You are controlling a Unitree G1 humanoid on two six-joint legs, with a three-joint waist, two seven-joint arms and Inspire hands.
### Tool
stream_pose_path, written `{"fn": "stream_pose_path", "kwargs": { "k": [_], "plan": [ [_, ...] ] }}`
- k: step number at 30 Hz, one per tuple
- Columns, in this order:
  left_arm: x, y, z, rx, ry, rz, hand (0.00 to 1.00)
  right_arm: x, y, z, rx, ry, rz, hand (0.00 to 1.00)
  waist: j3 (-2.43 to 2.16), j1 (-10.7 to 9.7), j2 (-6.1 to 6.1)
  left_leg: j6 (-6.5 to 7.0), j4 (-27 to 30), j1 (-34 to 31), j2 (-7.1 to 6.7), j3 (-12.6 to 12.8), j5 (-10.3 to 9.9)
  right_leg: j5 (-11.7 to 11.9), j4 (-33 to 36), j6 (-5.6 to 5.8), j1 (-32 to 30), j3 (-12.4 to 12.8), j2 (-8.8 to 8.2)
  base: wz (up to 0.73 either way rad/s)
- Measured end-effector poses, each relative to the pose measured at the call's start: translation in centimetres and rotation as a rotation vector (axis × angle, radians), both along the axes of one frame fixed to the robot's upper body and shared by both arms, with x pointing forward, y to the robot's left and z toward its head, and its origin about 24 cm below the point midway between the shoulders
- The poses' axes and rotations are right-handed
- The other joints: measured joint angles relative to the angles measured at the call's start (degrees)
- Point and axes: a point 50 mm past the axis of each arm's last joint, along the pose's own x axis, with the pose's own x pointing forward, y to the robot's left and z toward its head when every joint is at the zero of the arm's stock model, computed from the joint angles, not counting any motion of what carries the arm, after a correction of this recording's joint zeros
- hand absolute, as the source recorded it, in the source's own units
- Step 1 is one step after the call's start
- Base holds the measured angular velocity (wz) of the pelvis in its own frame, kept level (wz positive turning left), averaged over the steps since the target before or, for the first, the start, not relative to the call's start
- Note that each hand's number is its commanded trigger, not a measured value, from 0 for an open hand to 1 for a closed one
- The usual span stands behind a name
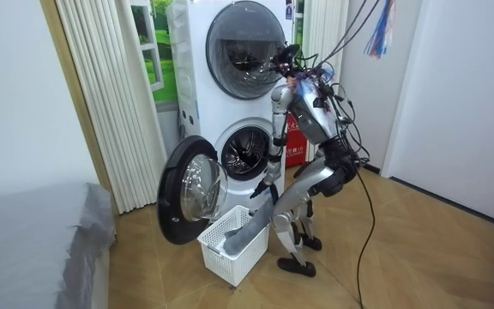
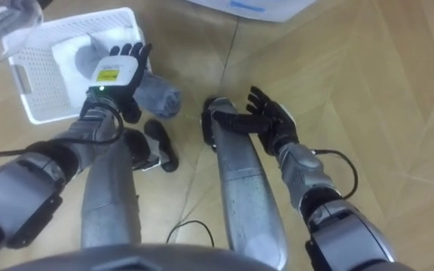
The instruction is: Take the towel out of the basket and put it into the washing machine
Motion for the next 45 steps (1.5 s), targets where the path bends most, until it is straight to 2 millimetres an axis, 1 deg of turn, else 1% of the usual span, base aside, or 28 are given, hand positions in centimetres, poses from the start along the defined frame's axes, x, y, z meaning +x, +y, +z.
{"fn": "stream_pose_path", "kwargs": {
  "k": [3,7,10,11,12,13,14,16,19,21,26,28,31,34,37,40,41,42,45],
  "plan": [
    [0.0,-0.2,0.0,0.018,0.003,-0.025,0.00,0.3,0.5,0.4,0.005,-0.028,0.022,0.00,0.01,-1.1,-0.01,-0.21,1.2,-1.3,0.17,0.0,-0.6,-0.4,1.2,-0.15,-1.4,0.0,0.10,0.00],
    [0.3,-0.4,0.2,0.030,-0.003,-0.048,0.00,0.6,0.8,0.7,0.024,-0.050,0.021,0.00,0.01,-1.7,-0.11,-0.22,2.7,-3.2,0.40,-0.2,-0.9,-0.8,2.7,-0.35,-3.3,-0.1,0.24,-0.01],
    [0.2,-0.2,0.2,0.034,0.009,-0.049,0.00,0.6,0.9,0.8,0.051,-0.055,0.018,0.00,-0.01,-2.1,-0.29,-0.23,4.1,-4.0,0.93,-0.1,-1.6,-1.2,3.9,-0.61,-4.3,-0.1,0.43,-0.07],
    [0.2,-0.1,0.2,0.037,0.013,-0.048,0.00,0.6,1.0,0.8,0.057,-0.057,0.021,0.00,-0.02,-2.1,-0.55,-0.40,4.7,-4.3,1.04,-0.2,-1.9,-1.3,4.3,-0.78,-4.6,-0.1,0.52,-0.08],
    [0.3,0.0,0.2,0.041,0.018,-0.050,0.00,0.6,1.0,0.8,0.068,-0.058,0.019,0.00,0.07,-2.2,-0.84,-0.59,5.2,-4.5,1.08,-0.2,-2.1,-1.5,4.8,-0.94,-4.9,-0.1,0.52,-0.07],
    [0.3,0.1,0.2,0.044,0.020,-0.051,0.53,0.6,1.1,0.8,0.075,-0.058,0.016,0.00,0.17,-2.2,-1.03,-0.76,5.3,-4.6,1.11,-0.3,-2.2,-1.5,4.9,-1.01,-5.0,-0.1,0.52,0.00],
    [0.3,0.2,0.2,0.052,0.025,-0.055,1.00,0.6,1.3,0.8,0.087,-0.057,0.011,0.00,0.31,-2.3,-1.35,-0.86,5.5,-4.7,1.14,-0.4,-2.3,-1.6,5.1,-1.11,-5.0,-0.2,0.56,0.00],
    [0.1,0.2,0.0,0.066,0.039,-0.070,1.00,0.5,1.4,0.7,0.092,-0.057,0.010,0.00,0.28,-2.3,-1.63,-0.99,5.9,-4.8,1.13,-0.7,-2.5,-1.8,5.5,-1.20,-5.0,-0.3,0.59,0.00],
    [0.0,0.0,-0.1,0.073,0.056,-0.091,1.00,0.5,1.4,0.7,0.103,-0.057,0.007,0.00,0.28,-2.3,-1.64,-1.02,6.8,-5.6,1.22,-1.2,-2.7,-2.0,6.0,-1.22,-5.5,-0.6,0.64,0.00],
    [-0.3,0.0,-0.5,0.078,0.096,-0.097,1.00,0.6,1.4,0.8,0.105,-0.059,0.010,0.00,0.26,-2.3,-1.69,-1.00,7.0,-6.0,1.22,-1.5,-2.7,-2.0,6.0,-1.20,-5.8,-0.8,0.69,0.00],
    [-0.7,0.2,-1.0,0.094,0.159,-0.100,1.00,0.6,1.4,0.8,0.107,-0.060,0.015,0.00,0.22,-2.3,-1.75,-0.87,6.9,-6.1,1.05,-1.6,-2.7,-2.0,5.9,-1.12,-5.8,-0.8,0.65,0.00],
    [-0.6,0.4,-1.0,0.105,0.173,-0.101,1.00,0.5,1.4,0.8,0.107,-0.060,0.016,0.00,0.20,-2.3,-1.78,-0.74,6.8,-6.1,1.04,-1.6,-2.6,-2.0,5.8,-1.12,-5.8,-0.8,0.65,0.00],
    [-0.7,0.4,-1.1,0.115,0.187,-0.105,1.00,0.5,1.3,0.7,0.104,-0.062,0.019,0.00,0.13,-2.3,-1.90,-0.73,6.8,-6.0,0.98,-1.6,-2.6,-2.0,5.8,-1.13,-5.8,-0.7,0.65,0.00],
    [-1.0,0.4,-1.4,0.115,0.200,-0.106,1.00,0.4,1.4,0.6,0.098,-0.057,0.022,0.00,-0.09,-2.3,-2.25,-0.75,6.6,-5.4,0.90,-1.6,-2.6,-2.0,5.7,-1.12,-5.3,-0.6,0.66,0.00],
    [-1.5,0.3,-1.8,0.106,0.208,-0.103,1.00,0.1,1.5,0.3,0.081,-0.036,0.025,0.00,-0.24,-2.3,-2.60,-0.78,5.7,-3.3,0.58,-1.6,-2.6,-2.1,5.0,-1.15,-3.1,-0.6,0.45,0.00],
    [-1.9,0.1,-2.1,0.075,0.204,-0.102,1.00,-0.6,1.2,-0.5,0.052,0.009,0.026,0.00,-0.32,-1.9,-2.47,-1.02,3.6,0.2,0.70,-2.3,-2.5,-1.6,2.0,-1.07,1.0,-1.5,0.63,-0.04],
    [-2.3,0.0,-2.4,0.055,0.212,-0.099,1.00,-0.9,1.1,-0.8,0.037,0.031,0.020,0.00,-0.36,-1.6,-2.49,-1.13,2.3,1.6,0.76,-2.4,-2.2,-1.1,0.3,-1.01,2.7,-1.8,0.71,0.00],
    [-2.6,-0.1,-2.6,0.032,0.212,-0.094,1.00,-1.2,0.9,-1.1,0.020,0.045,0.020,0.00,-0.43,-1.2,-2.45,-0.83,0.7,3.0,0.65,-2.4,-1.6,-0.5,-1.5,-0.80,4.3,-1.9,0.73,0.00],
    [-3.2,-0.4,-3.0,-0.006,0.207,-0.095,1.00,-1.9,0.5,-1.6,-0.008,0.077,0.014,0.00,-0.45,0.2,-2.39,-0.70,-2.8,6.8,0.40,-1.9,-0.8,0.3,-5.0,-0.26,8.0,-1.4,0.94,-0.06]
  ]
}}
